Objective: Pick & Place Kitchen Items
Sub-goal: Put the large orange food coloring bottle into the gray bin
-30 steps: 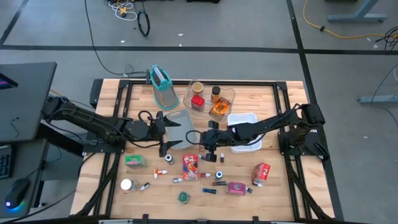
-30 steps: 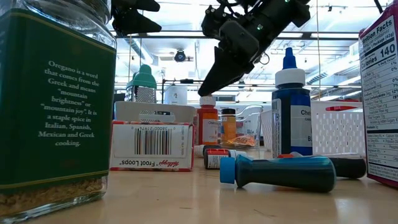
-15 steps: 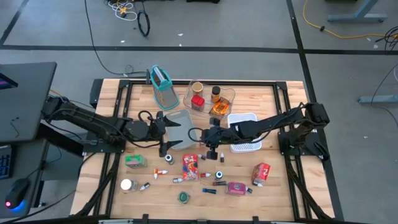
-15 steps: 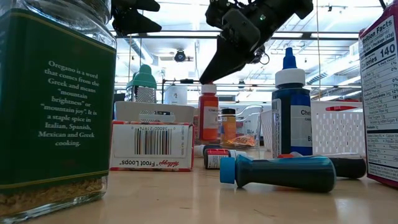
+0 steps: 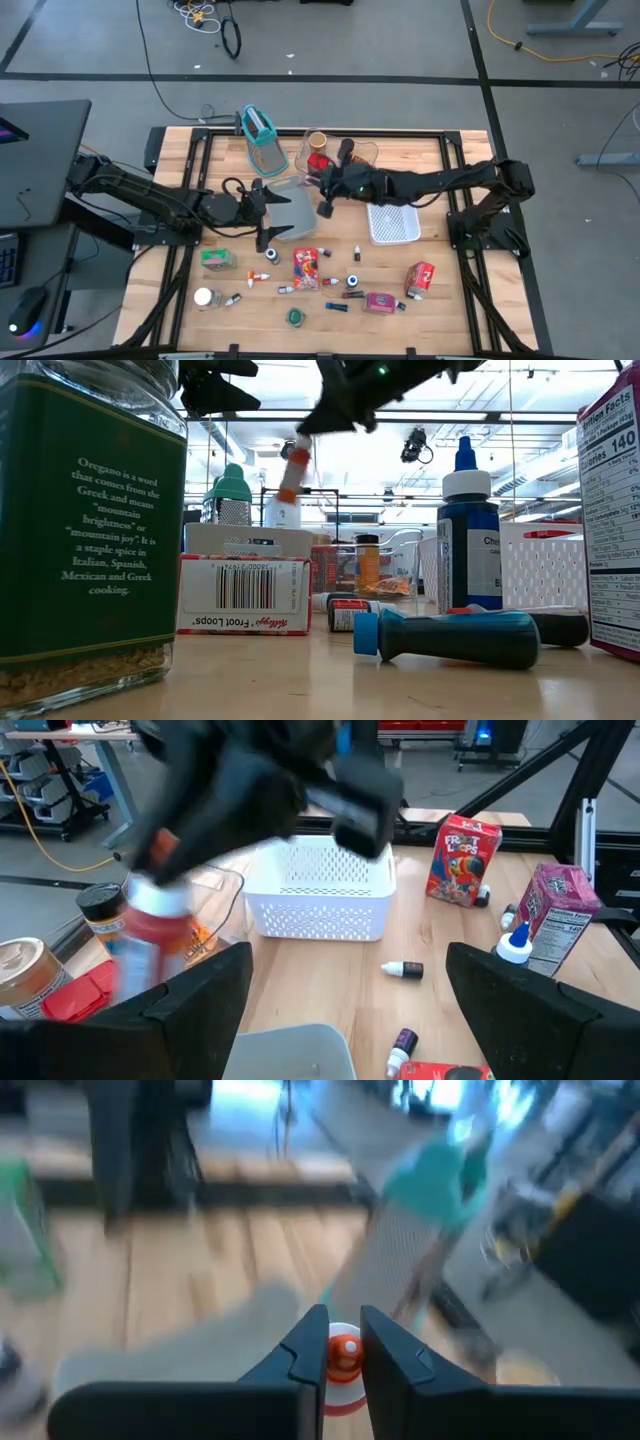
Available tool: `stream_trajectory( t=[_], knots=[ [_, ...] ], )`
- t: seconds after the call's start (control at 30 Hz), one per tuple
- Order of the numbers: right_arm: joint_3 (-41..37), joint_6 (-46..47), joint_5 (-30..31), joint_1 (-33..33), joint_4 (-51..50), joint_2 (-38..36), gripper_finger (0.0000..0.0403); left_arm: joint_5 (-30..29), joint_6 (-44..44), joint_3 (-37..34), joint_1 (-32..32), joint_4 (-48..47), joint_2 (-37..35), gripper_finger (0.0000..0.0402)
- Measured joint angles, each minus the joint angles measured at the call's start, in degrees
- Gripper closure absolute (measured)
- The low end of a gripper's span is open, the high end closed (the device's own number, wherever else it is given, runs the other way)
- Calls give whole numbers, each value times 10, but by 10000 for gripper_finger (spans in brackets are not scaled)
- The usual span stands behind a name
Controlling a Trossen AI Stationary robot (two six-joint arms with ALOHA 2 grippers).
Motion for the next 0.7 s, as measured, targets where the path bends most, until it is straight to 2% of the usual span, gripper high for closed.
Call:
stream_trajectory(
  t=[0.07,0.17,0.3,0.5,0.7],
  knots=[
    [1,2,-44,-13,44,8,359,0,2,0,0,4,0,60],
    [1,16,-72,-28,48,30,358,0,5,0,0,21,0,60],
    [0,22,-74,-47,44,73,358,0,7,0,0,55,0,60],
    [0,16,-76,-72,47,124,358,0,18,0,0,56,0,60],
    [0,16,-103,-88,54,157,357,0,19,0,0,55,0,60]
  ],
)
